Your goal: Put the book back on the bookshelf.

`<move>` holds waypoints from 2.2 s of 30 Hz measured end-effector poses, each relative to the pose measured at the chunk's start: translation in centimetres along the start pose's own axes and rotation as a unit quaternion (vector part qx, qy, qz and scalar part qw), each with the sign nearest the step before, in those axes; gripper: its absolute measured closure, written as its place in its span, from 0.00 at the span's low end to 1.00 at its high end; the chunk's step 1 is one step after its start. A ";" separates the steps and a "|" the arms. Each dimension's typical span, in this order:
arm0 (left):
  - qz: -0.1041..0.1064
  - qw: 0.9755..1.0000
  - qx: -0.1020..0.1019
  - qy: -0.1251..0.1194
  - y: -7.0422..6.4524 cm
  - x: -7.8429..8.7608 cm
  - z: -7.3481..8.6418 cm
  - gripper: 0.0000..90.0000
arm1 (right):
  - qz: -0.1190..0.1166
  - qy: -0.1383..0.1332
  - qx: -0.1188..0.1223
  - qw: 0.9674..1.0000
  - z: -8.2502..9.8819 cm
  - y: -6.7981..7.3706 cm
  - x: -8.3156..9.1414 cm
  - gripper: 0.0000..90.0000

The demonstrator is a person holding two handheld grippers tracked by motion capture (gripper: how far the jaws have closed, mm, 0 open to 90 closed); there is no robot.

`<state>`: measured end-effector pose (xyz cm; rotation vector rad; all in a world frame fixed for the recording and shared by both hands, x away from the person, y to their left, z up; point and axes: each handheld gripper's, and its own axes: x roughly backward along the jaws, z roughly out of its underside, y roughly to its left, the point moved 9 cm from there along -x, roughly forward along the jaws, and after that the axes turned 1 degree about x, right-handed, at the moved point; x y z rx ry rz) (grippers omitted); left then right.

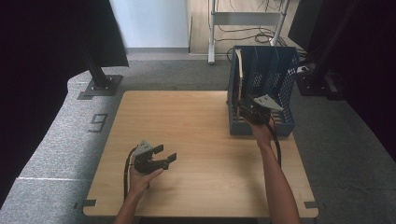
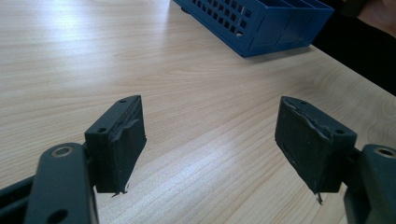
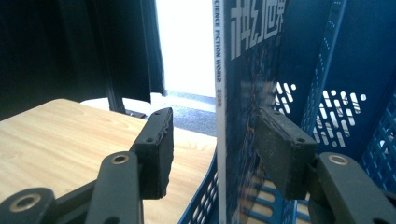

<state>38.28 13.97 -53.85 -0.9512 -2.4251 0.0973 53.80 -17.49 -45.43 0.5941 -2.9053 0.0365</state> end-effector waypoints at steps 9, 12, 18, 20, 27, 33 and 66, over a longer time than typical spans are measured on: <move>-0.001 1.000 -0.005 0.005 -0.1 -0.2 0.2 0.27 | -0.022 -0.002 -0.009 1.000 1.0 0.4 2.6 0.51; 0.000 1.000 -0.008 0.009 -0.2 -0.4 0.3 0.27 | -0.028 0.005 -0.010 1.000 1.4 0.6 3.0 0.50; 0.000 1.000 -0.009 0.010 -0.3 -0.4 0.4 0.27 | -0.043 0.008 -0.015 0.999 2.7 1.3 4.4 0.50; 0.000 1.000 -0.009 0.011 -0.3 -0.5 0.4 0.27 | -0.047 0.008 -0.019 0.999 2.9 1.5 4.6 0.50; 0.001 1.000 -0.010 0.013 -0.5 -0.6 0.5 0.27 | -0.062 0.018 -0.027 0.998 5.2 2.4 6.1 0.50; 0.003 1.000 -0.011 0.016 -0.6 -0.7 0.6 0.27 | -0.069 0.034 -0.023 0.997 7.1 3.0 7.4 0.49; -0.001 0.999 -0.016 0.033 -0.6 -1.5 1.4 0.27 | -0.075 0.096 -0.016 0.992 13.2 2.8 10.6 0.49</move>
